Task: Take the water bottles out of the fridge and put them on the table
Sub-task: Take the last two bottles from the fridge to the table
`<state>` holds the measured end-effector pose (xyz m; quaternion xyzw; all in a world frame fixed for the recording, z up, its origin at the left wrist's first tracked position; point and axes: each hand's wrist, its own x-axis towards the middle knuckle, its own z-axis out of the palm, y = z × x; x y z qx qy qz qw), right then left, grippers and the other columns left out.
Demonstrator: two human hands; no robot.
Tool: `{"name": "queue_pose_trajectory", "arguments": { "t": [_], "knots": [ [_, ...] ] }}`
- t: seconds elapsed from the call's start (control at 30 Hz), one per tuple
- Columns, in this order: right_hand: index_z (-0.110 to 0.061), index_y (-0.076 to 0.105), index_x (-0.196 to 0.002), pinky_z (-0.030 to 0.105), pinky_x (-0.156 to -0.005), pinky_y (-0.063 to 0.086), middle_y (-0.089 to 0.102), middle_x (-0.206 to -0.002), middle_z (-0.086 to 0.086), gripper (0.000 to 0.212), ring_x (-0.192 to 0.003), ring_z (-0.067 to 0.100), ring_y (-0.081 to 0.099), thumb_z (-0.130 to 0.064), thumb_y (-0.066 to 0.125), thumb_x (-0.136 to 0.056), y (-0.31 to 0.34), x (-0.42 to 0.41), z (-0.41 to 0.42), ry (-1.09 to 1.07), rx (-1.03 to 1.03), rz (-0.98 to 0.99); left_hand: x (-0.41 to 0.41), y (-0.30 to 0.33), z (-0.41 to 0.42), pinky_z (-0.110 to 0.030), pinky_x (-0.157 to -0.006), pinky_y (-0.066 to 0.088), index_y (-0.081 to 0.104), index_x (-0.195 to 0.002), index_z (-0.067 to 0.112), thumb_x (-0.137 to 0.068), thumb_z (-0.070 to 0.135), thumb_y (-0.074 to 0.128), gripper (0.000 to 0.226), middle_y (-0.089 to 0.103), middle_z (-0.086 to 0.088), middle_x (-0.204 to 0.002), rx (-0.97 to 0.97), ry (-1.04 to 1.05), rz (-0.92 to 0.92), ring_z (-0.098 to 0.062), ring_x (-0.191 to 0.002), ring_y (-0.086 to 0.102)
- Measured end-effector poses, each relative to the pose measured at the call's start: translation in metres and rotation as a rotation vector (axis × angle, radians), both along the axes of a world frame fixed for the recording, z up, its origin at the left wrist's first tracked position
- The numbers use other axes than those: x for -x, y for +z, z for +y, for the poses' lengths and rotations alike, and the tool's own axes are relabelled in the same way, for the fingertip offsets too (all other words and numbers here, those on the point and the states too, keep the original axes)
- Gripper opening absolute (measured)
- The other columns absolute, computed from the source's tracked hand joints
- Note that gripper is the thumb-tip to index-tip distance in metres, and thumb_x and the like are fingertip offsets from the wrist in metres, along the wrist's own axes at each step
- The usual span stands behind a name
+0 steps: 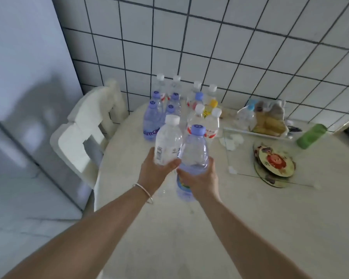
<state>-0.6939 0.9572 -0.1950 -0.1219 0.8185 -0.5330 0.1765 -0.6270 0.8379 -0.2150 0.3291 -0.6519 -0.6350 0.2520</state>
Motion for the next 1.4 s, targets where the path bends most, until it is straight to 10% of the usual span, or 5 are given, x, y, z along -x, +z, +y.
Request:
{"name": "queue_pose_trajectory", "arguments": {
  "t": [0.53, 0.73, 0.97, 1.27, 1.4],
  "knots": [
    [-0.027, 0.051, -0.107, 0.019, -0.058, 0.044, 0.063, -0.095, -0.008, 0.066, -0.083, 0.01, 0.063, -0.028, 0.081, -0.048, -0.075, 0.07, -0.133, 0.093, -0.109, -0.194, 0.051, -0.074, -0.141, -0.034, -0.083, 0.053, 0.062, -0.107, 0.02, -0.047, 0.055, 0.074, 0.07, 0.07, -0.002, -0.103, 0.049, 0.004, -0.205, -0.016, -0.094, 0.067],
    [-0.035, 0.05, -0.111, 0.024, -0.07, 0.048, 0.065, -0.096, -0.016, 0.071, -0.086, 0.007, 0.063, -0.033, 0.085, -0.05, -0.088, 0.09, -0.154, 0.048, -0.167, -0.147, 0.076, -0.087, -0.165, -0.01, -0.067, 0.049, 0.063, -0.105, 0.014, -0.037, 0.042, 0.08, 0.076, 0.071, -0.001, -0.095, -0.051, -0.031, -0.212, -0.008, -0.08, 0.064],
    [-0.035, 0.048, -0.116, 0.025, -0.072, 0.05, 0.066, -0.1, -0.015, 0.076, -0.09, 0.01, 0.064, -0.031, 0.087, -0.051, -0.106, 0.099, -0.16, 0.019, -0.187, -0.109, 0.086, -0.099, -0.178, -0.031, -0.084, 0.052, 0.06, -0.107, 0.015, -0.036, 0.046, 0.077, 0.08, 0.071, -0.001, -0.1, -0.035, -0.072, -0.253, -0.015, -0.089, 0.067],
    [-0.036, 0.044, -0.118, 0.011, -0.059, 0.039, 0.062, -0.099, -0.019, 0.074, -0.085, 0.007, 0.062, -0.03, 0.084, -0.055, -0.1, 0.091, -0.159, 0.044, -0.204, -0.101, 0.076, -0.102, -0.181, 0.0, -0.068, 0.042, 0.061, -0.108, 0.014, -0.041, 0.046, 0.078, 0.076, 0.07, 0.003, -0.098, 0.023, -0.133, -0.297, 0.014, -0.077, 0.061],
    [-0.034, 0.048, -0.106, 0.019, -0.058, 0.046, 0.065, -0.092, -0.016, 0.064, -0.077, 0.001, 0.064, -0.035, 0.083, -0.052, -0.104, 0.089, -0.153, 0.07, -0.235, -0.097, 0.073, -0.093, -0.174, -0.002, -0.071, 0.043, 0.059, -0.11, 0.019, -0.038, 0.051, 0.074, 0.08, 0.069, 0.003, -0.102, -0.002, -0.112, -0.276, -0.001, -0.086, 0.064]
  ]
}}
